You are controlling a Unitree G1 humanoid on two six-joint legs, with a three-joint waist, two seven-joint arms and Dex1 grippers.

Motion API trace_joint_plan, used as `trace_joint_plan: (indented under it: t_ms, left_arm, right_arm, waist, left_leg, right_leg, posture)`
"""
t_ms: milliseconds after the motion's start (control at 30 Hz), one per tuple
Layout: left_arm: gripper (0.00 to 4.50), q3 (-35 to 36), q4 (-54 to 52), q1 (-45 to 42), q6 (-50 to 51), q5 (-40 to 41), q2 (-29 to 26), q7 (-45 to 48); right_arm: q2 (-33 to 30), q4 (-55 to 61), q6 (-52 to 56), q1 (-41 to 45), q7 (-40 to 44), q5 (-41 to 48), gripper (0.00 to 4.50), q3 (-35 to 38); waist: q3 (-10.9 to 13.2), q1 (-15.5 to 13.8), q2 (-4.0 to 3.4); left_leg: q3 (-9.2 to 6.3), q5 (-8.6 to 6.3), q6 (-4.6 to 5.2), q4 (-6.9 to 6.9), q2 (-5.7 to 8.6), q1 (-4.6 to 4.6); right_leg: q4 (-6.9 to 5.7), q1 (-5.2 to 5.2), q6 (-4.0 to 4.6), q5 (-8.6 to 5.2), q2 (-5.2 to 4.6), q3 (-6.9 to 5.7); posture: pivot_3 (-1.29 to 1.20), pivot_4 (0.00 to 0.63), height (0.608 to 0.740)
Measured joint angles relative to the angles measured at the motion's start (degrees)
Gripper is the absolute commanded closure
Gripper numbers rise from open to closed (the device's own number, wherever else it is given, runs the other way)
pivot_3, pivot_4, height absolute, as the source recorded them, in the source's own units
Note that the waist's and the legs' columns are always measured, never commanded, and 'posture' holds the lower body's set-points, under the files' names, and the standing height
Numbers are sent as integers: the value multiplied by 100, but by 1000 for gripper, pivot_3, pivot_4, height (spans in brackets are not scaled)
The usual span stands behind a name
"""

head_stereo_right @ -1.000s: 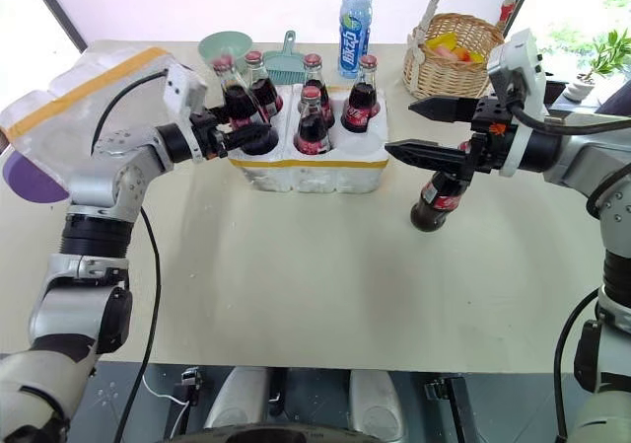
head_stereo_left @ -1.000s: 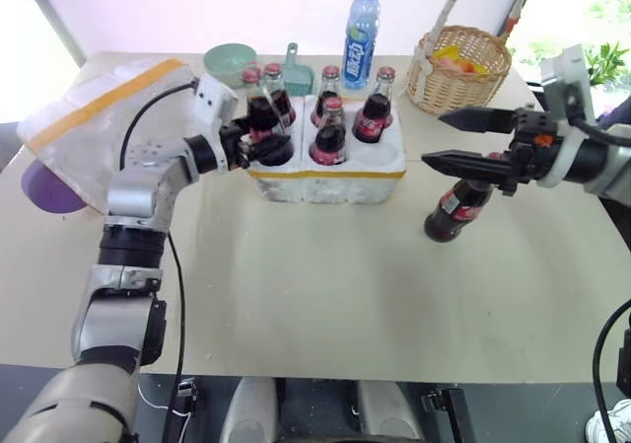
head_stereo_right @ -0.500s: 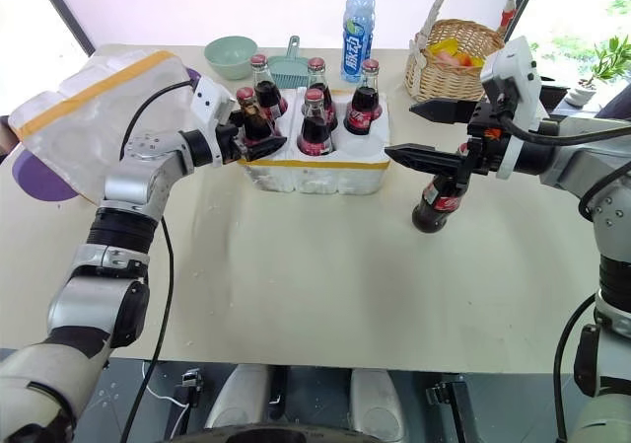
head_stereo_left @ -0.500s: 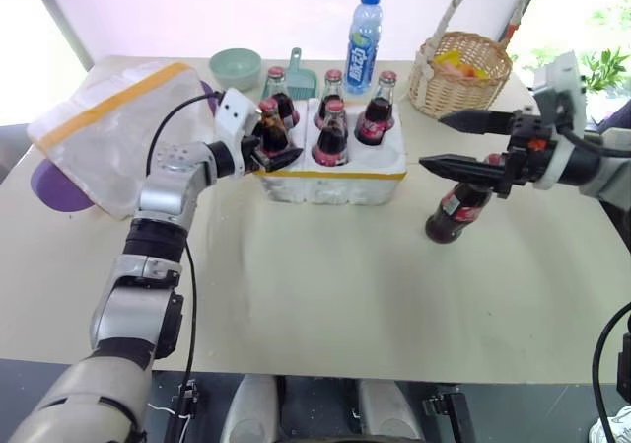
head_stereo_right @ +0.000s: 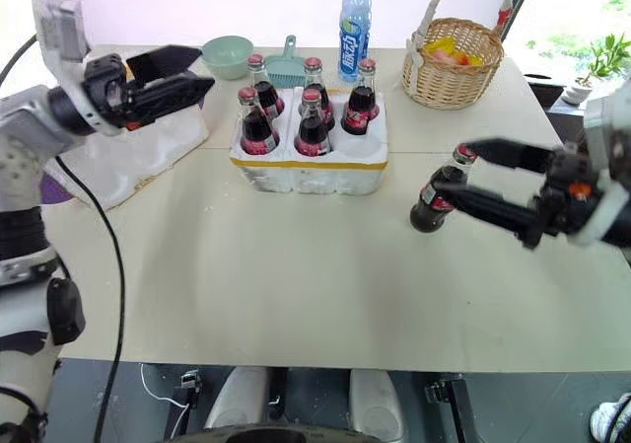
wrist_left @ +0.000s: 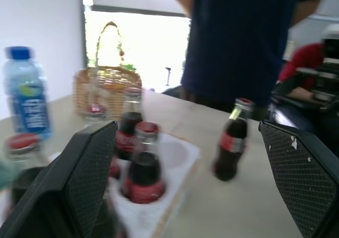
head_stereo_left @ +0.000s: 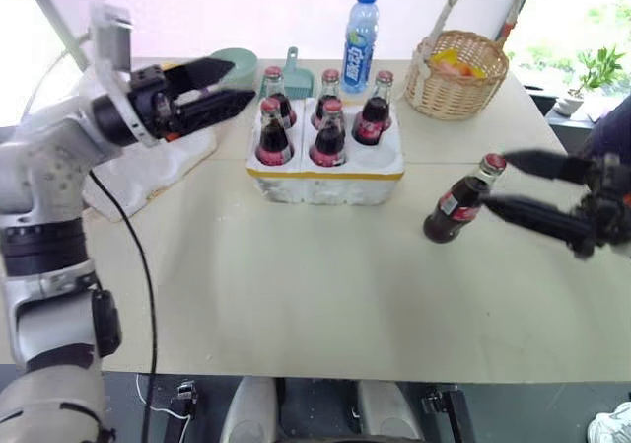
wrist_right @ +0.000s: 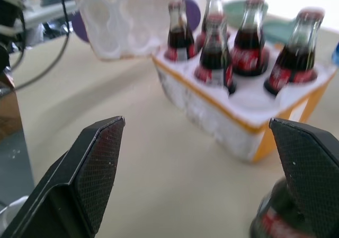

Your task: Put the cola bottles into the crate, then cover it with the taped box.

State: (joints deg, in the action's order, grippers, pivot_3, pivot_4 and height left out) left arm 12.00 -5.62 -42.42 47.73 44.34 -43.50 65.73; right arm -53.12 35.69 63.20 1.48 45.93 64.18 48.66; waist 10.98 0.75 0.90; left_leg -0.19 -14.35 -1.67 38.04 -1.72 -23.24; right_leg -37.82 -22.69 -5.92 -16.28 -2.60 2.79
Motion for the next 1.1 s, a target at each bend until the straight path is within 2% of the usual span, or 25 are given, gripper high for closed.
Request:
trace_joint_plan:
  t_ms: [133, 367, 567, 1100]
  left_arm:
    - [35, -913, -622, 882, -508, -466, -177, 494]
    - [35, -1365, -633, 845, -992, -937, 402, 93]
    - [35, -1531, -569, 682, -1095, -1056, 752, -193]
    - [35, -1535, -570, 662, -1096, -1066, 802, -452]
  right_arm:
    - [730, 261, -250, -760, -681, -240, 0, -34]
    - [1655, 114, -1128, -905, -1710, -1373, 0, -1273]
    - [1870, -392, -1739, -511, -1832, -1957, 0, -2112]
    - [2064, -2050, -2352, 715, -1904, -2511, 0, -2817]
  waist:
    - [0, 16, 0]
    - [0, 6, 0]
    - [0, 24, 0]
    - [0, 17, 0]
  left_leg:
    - [6, 0, 0, -5, -3, 4]
    - [4, 0, 0, -6, -2, -17]
    - [4, -1, 1, -7, -2, -16]
    - [3, -1, 1, -10, -1, -17]
  right_leg:
    - [15, 2, 17, -9, 5, 7]
    - [17, -20, 1, 0, 9, 7]
    - [17, -21, 0, 0, 12, 7]
    - [17, -22, 0, 0, 11, 7]
  posture:
    - [0, 150, 740]
    - [0, 150, 740]
    - [0, 150, 740]
    - [0, 150, 740]
